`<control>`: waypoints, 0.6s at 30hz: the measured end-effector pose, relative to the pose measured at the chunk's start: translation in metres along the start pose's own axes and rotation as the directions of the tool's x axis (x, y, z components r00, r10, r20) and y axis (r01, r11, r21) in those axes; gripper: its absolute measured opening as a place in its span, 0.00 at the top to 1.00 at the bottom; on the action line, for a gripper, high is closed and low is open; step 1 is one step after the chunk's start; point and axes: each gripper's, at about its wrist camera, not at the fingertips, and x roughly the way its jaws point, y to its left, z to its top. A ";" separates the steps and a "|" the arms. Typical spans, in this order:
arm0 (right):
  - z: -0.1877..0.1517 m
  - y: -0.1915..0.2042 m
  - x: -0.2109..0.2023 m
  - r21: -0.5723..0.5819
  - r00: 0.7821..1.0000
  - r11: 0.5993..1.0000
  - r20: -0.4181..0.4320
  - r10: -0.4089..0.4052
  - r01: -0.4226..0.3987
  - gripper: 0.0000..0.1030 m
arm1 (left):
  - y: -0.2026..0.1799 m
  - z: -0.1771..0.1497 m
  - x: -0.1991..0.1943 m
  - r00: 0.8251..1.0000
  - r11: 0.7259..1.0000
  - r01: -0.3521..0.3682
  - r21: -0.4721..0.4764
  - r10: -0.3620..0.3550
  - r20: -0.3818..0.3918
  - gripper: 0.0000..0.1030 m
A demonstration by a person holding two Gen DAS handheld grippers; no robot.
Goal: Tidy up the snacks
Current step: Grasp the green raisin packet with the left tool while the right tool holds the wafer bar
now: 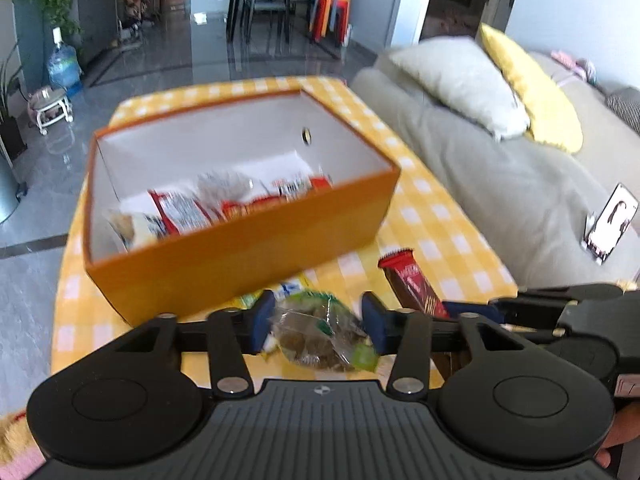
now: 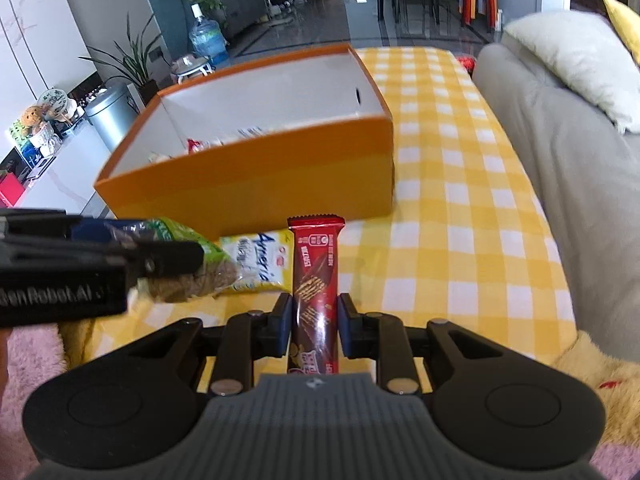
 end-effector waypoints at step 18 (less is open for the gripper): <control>-0.005 0.001 0.011 0.012 0.994 0.999 -0.106 0.033 -0.032 0.80 | 0.028 -0.005 0.018 0.970 0.994 0.078 0.080 -0.057 -0.238 0.60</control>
